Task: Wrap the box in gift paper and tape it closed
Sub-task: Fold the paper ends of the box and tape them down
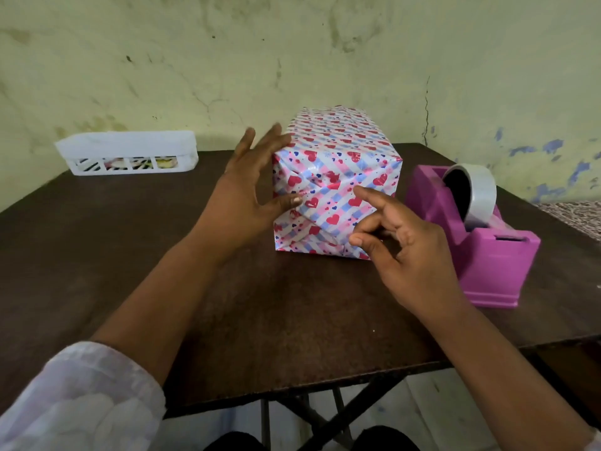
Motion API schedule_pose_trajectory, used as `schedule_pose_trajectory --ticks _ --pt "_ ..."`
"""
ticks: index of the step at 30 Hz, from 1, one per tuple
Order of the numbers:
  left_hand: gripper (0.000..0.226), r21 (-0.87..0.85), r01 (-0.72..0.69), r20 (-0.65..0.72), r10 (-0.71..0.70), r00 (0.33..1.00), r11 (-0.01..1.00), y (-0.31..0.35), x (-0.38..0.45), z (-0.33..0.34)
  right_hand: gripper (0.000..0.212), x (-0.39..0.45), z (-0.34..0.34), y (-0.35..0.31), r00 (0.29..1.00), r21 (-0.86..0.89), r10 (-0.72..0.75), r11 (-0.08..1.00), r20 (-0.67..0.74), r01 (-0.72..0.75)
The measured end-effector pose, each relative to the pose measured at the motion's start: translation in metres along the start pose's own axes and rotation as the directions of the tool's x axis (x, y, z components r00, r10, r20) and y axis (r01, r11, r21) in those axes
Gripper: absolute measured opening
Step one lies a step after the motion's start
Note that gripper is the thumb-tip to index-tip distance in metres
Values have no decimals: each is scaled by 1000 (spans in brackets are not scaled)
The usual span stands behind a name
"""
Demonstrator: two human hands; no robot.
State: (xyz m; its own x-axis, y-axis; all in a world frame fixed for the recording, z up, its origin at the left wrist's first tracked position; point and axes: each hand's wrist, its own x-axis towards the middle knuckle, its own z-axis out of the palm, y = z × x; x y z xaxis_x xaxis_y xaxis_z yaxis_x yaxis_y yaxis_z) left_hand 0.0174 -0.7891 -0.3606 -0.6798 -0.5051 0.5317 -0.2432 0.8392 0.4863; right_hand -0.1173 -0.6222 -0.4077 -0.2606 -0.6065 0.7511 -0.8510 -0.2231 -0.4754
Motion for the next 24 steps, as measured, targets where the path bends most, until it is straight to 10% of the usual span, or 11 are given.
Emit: schedule_pose_trajectory --ticks 18,24 --pt "60 59 -186 -198 194 961 981 7 -7 16 9 14 5 -18 965 282 247 923 92 -263" --pt "60 32 -198 -189 200 961 980 6 -7 12 5 22 11 -21 959 124 279 951 57 -284"
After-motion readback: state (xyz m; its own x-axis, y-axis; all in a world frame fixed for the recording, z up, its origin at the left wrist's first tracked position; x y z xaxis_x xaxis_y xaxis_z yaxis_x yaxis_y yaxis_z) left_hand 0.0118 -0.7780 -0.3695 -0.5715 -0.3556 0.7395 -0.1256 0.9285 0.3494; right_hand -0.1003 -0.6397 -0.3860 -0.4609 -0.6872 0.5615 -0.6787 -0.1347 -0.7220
